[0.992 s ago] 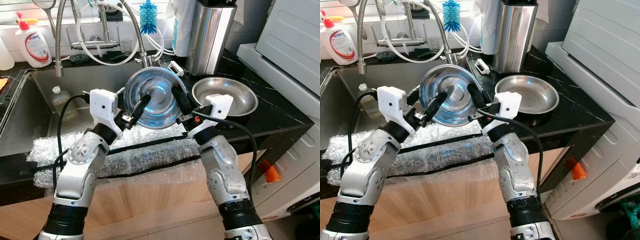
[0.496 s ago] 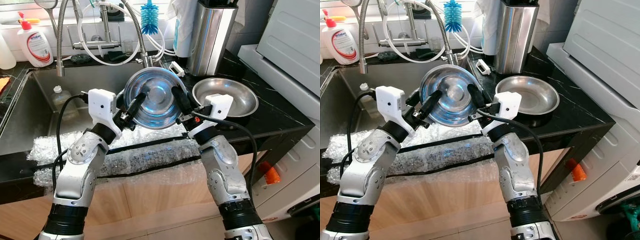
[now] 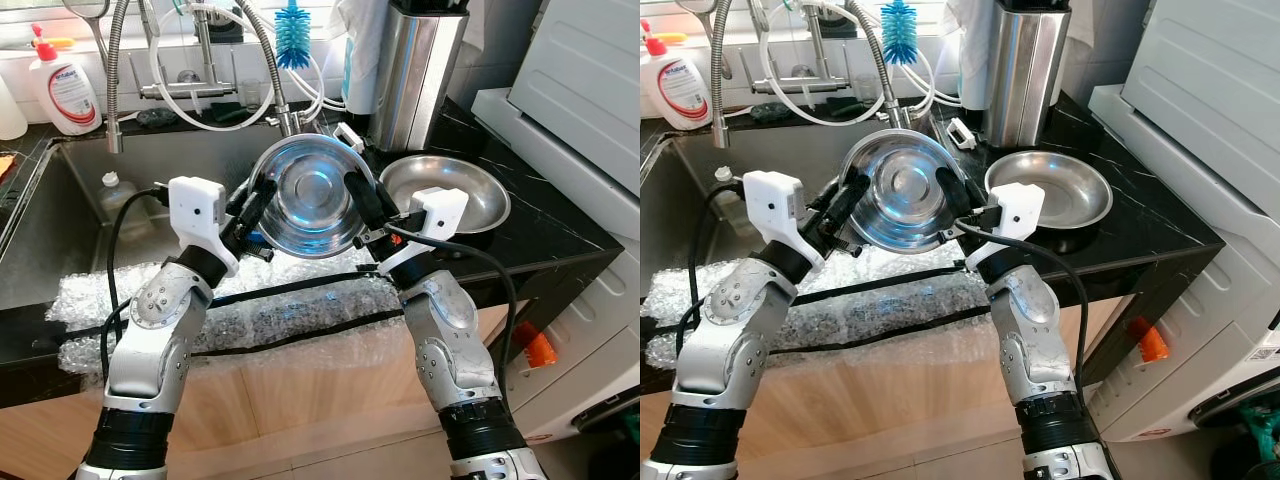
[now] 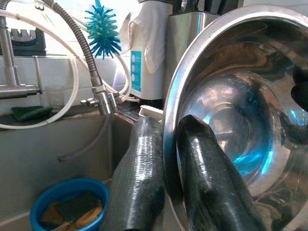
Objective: Kitchen organization
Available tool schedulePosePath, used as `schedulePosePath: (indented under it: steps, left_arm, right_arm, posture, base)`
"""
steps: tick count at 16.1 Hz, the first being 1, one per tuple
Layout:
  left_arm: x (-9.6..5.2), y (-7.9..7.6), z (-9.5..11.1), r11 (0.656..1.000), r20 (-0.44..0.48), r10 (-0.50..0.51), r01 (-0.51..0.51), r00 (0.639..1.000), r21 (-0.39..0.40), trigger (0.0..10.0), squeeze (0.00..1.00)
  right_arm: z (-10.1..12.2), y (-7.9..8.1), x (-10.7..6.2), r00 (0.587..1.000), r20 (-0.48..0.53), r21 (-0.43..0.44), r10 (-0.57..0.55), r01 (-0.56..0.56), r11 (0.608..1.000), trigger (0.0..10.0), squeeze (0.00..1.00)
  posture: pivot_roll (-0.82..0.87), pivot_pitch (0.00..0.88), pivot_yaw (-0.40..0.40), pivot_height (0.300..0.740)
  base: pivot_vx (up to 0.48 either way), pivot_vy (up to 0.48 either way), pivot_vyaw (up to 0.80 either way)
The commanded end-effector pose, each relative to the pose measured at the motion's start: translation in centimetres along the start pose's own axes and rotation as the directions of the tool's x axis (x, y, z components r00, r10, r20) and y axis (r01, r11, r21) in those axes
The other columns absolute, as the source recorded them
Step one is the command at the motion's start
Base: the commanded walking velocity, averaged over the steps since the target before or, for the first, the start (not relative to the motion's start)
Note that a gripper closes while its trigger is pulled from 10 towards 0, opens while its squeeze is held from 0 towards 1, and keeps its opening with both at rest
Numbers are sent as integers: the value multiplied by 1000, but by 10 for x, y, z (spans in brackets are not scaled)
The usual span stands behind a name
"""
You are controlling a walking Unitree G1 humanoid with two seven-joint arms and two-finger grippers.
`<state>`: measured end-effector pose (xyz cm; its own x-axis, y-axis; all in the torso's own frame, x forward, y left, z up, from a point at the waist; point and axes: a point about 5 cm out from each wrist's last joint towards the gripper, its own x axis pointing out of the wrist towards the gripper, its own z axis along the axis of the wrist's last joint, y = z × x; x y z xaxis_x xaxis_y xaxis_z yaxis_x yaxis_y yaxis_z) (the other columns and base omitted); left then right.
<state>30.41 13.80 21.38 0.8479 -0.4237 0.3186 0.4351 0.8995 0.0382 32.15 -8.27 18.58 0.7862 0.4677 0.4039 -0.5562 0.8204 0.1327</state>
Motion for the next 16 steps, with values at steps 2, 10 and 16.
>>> schedulePosePath:
  steps: [2, 10, 16]
  left_arm:
    - [3, -5, 4, 999, 9, -31, 32, 999, -9, 0, 0]
    - [5, 12, 16, 982, 108, 115, -97, 987, -164, 0, 0]
    - [3, 31, 27, 930, 190, 293, -233, 937, -285, 0, 0]
  right_arm:
    - [4, 2, 4, 1000, 18, -15, 13, -12, 1000, 10000, 0]
    - [8, 1, 6, 999, 42, 26, -1, -1, 1000, 10000, 1000]
    - [9, -4, 5, 999, 39, 29, -36, 35, 999, 10000, 0]
  posture:
    - [56, 0, -17, 740]
    - [57, 0, -22, 740]
    - [52, 0, -24, 740]
  base:
    - [0, 0, 0]
    - [0, 0, 0]
    - [0, 0, 0]
